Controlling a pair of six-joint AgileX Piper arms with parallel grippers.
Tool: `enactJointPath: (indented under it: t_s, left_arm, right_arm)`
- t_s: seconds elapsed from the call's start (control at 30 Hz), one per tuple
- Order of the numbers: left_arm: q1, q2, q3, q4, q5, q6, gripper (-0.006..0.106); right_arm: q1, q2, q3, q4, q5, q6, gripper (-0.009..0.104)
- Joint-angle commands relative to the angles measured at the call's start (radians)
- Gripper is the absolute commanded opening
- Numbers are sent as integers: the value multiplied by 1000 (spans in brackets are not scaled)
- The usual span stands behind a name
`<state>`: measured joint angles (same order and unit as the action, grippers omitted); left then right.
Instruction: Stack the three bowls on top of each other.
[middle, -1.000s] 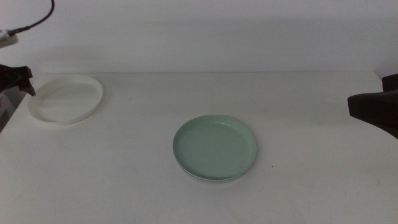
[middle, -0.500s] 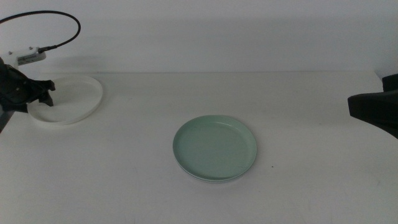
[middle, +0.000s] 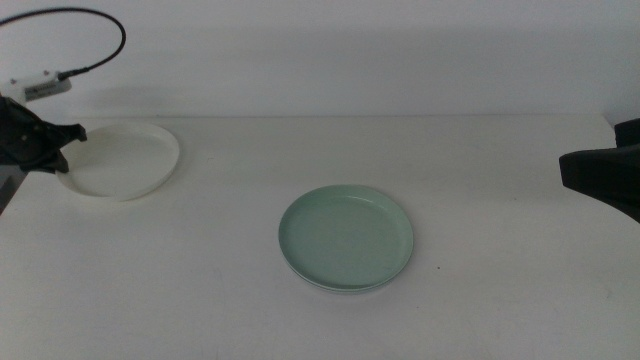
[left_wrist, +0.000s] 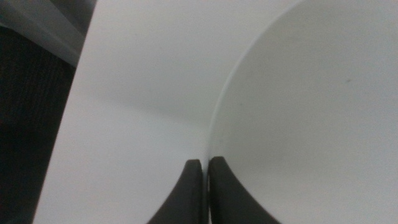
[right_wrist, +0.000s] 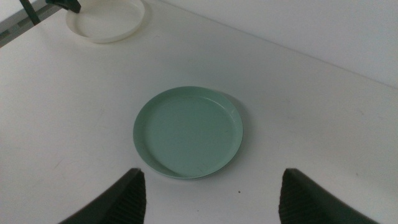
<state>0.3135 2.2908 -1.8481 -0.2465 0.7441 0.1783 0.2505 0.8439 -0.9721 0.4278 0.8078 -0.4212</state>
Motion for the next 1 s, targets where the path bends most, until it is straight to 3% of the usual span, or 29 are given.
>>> enactJointPath:
  t_s: [0.0, 0.4, 0.97]
  left_arm:
    - [-4, -117, -22, -16, 20, 11, -5]
    - [-147, -326, -22, -23, 223, 5, -5]
    - [-611, -422, 67, -21, 209, -63, -5]
  right_arm:
    - [-6, -4, -24, 14, -56, -6, 56]
    - [-6, -4, -24, 14, -56, -6, 56]
    - [-6, -4, -24, 14, -56, -6, 56]
